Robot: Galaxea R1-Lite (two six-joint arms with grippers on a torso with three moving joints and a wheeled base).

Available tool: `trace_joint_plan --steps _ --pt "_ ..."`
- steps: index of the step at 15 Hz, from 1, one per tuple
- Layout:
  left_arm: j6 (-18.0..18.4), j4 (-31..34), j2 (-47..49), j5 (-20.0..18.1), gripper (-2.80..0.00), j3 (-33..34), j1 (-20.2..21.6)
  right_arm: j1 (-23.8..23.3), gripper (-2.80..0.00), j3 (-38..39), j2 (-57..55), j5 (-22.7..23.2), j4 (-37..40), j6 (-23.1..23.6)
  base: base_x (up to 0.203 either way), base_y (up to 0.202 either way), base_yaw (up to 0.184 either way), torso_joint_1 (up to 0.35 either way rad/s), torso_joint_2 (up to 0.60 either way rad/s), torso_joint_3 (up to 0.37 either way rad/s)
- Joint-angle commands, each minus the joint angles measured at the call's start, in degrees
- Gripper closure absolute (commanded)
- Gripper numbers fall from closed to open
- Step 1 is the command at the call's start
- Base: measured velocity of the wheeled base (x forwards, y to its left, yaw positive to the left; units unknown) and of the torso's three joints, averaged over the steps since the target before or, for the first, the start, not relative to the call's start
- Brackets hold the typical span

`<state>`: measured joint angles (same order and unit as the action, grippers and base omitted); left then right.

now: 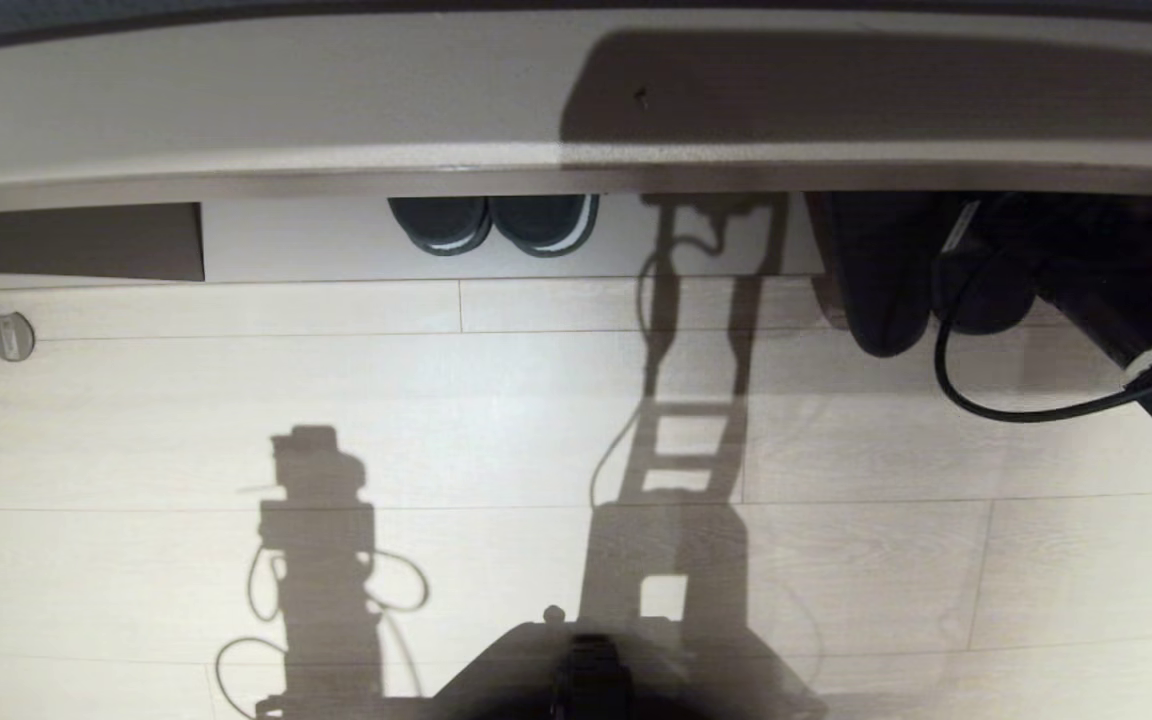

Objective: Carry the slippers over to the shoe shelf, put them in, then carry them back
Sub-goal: Place the slippers into the shoe cabinet

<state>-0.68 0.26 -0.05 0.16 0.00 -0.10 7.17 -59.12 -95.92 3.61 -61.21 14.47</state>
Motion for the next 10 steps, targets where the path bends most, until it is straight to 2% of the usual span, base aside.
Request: trace_joint_plan --steps 1,10 --pt "-0.03 0.0 0.05 0.02 0.0 0.0 0.01 0.04 0.0 -3.33 -2.14 0.08 0.17 -0.3 0.0 0.0 0.0 0.0 0.0 0.0" --pt "-0.03 0.0 0.05 0.02 0.0 0.0 0.01 0.04 0.0 -12.07 -4.98 1.14 3.11 -2.69 0.0 0.0 0.0 0.0 0.0 0.0"
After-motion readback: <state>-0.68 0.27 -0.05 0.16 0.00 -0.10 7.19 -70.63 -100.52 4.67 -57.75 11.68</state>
